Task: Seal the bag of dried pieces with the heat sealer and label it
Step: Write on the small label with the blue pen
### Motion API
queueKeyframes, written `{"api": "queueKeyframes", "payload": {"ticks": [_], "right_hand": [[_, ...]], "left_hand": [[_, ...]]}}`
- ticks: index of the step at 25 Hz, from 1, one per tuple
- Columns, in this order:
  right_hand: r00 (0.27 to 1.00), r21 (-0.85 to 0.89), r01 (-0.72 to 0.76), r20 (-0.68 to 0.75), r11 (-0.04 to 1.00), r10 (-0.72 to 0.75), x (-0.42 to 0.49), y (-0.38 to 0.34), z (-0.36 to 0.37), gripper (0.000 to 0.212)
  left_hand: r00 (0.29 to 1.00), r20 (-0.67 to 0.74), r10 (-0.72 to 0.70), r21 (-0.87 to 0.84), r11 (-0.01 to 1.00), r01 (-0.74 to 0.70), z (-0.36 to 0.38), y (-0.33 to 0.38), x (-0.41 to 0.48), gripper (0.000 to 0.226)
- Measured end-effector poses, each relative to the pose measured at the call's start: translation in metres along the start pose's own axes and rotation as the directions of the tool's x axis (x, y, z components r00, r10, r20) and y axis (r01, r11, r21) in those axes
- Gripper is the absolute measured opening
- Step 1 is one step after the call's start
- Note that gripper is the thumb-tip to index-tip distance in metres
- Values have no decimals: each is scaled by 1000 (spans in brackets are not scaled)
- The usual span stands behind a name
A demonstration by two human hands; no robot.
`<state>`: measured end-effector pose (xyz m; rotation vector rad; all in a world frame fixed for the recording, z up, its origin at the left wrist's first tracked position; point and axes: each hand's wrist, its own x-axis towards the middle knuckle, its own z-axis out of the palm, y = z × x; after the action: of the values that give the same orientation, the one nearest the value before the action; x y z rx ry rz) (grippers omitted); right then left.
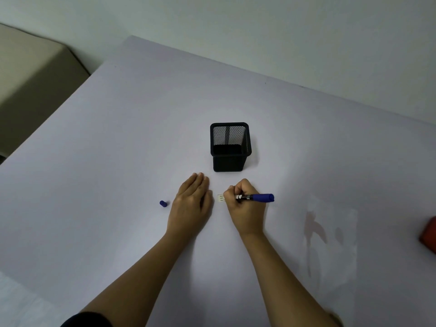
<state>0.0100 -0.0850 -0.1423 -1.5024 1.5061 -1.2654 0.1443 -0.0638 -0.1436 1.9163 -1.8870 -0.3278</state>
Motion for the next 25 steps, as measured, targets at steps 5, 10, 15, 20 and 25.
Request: {"api": "queueKeyframes", "payload": {"ticks": [5,10,15,20,25], "right_hand": [[1000,-8,12,6,1000,-12,0,1,0,26],[999,-25,35,5,999,-35,0,2,0,25],[999,-45,45,9,998,-45,0,2,0,25],[999,-44,39,4,998,-39,0,3,0,24],[999,-22,38,4,999,-38,0,2,0,23]], "left_hand": [[1000,13,-4,2,1000,4,0,-1,-1,46],[1000,9,-1,-10,1000,2,-1,0,-1,47],[1000,11,0,-10,1000,0,0,-1,-1,47],[1000,17,-5,-2,1000,5,0,-1,-1,47],[1000,15,-4,-7,1000,5,0,-1,0,47]]}}
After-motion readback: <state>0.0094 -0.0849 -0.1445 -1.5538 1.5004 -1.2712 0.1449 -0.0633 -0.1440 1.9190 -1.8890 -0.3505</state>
